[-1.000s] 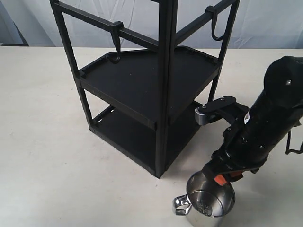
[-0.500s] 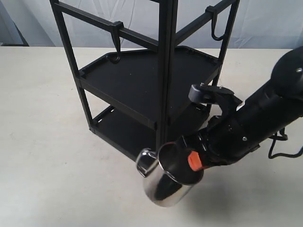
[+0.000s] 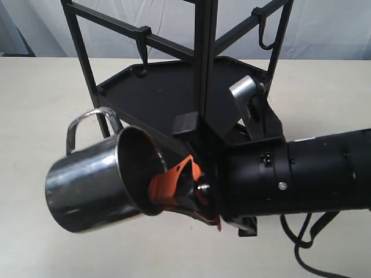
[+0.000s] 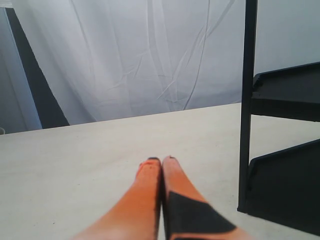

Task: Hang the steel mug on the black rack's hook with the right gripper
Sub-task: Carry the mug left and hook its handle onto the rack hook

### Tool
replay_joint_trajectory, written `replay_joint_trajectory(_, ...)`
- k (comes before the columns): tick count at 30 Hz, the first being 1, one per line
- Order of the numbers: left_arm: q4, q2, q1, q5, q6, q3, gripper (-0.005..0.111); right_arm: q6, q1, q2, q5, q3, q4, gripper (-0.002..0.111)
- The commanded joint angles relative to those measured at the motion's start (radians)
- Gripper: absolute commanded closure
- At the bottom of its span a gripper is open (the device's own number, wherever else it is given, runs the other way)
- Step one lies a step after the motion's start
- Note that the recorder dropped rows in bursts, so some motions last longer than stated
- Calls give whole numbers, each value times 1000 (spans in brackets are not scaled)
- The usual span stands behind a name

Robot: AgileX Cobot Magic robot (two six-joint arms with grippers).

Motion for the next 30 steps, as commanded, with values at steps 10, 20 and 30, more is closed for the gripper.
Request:
replay_joint_trajectory(10,1,-5,-5,-5,-2,0,105,31,50,46,-373,-97,105,109)
replay_joint_trajectory(20,1,-5,-5,-5,-2,0,105,40,50,101,-412,-113,105,109)
replay_joint_trajectory(30,1,-5,-5,-5,-2,0,105,40,50,101,-445,-38,105,109)
